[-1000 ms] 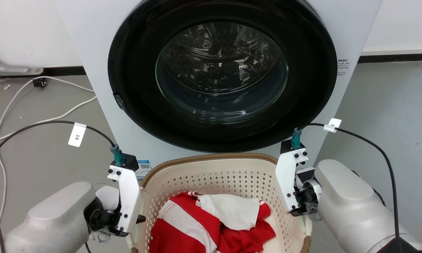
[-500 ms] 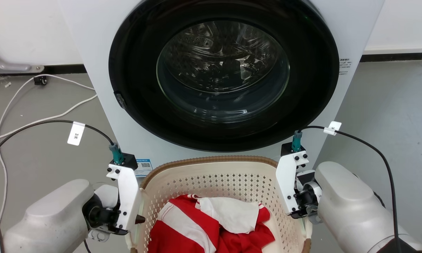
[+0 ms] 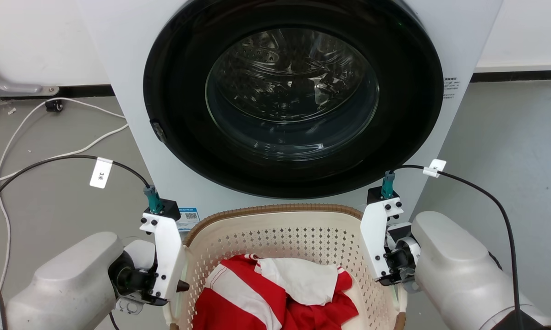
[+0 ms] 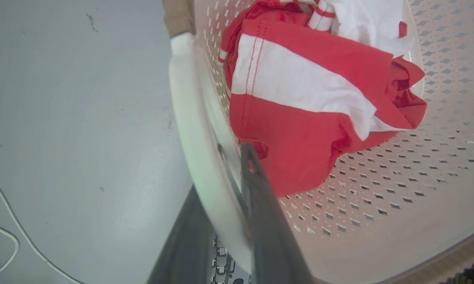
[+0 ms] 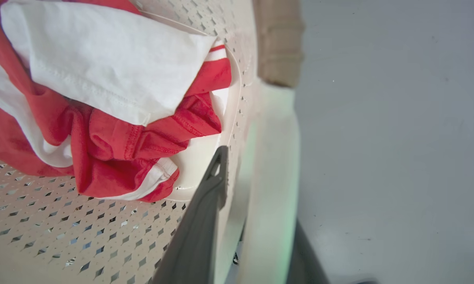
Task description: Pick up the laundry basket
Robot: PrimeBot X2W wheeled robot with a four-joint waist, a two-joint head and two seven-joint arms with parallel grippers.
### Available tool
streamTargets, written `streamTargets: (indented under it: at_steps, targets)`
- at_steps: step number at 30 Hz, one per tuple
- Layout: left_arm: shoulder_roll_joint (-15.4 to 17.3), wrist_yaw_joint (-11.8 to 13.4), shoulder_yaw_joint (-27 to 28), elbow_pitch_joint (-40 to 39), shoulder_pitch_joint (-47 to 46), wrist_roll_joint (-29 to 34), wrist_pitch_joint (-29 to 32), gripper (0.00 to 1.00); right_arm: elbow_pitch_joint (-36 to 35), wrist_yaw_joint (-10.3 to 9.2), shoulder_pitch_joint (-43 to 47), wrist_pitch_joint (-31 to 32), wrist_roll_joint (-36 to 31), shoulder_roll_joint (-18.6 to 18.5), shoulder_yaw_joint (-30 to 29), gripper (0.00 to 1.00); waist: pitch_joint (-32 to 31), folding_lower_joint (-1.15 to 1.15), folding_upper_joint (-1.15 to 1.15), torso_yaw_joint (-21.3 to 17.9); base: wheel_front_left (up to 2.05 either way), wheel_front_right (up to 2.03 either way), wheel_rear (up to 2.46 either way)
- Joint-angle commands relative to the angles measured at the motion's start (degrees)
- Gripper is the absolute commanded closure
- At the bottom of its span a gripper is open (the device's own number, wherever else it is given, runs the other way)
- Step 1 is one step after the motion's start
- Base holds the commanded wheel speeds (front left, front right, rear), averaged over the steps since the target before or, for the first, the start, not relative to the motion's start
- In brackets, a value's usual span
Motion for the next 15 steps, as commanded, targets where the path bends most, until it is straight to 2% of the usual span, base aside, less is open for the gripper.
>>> streamTargets:
  at_steps: [1,15]
  targets:
    - [1.1,-0.1,-0.2,0.7,-0.7,0.8,0.5,1.00,0.2,0.48,-0.8,-0.3,-0.1,-1.1,0.4,1.00,0.0,0.00,0.00,0.0,0.00,0.00,0.00]
    - [1.2,-0.1,-0.3,1.3,-1.0,1.1,1.0,1.00,0.6,0.48,-1.3,-0.6,1.1,-1.1,1.5,1.00,0.0,0.00,0.00,0.2,0.00,0.00,0.00]
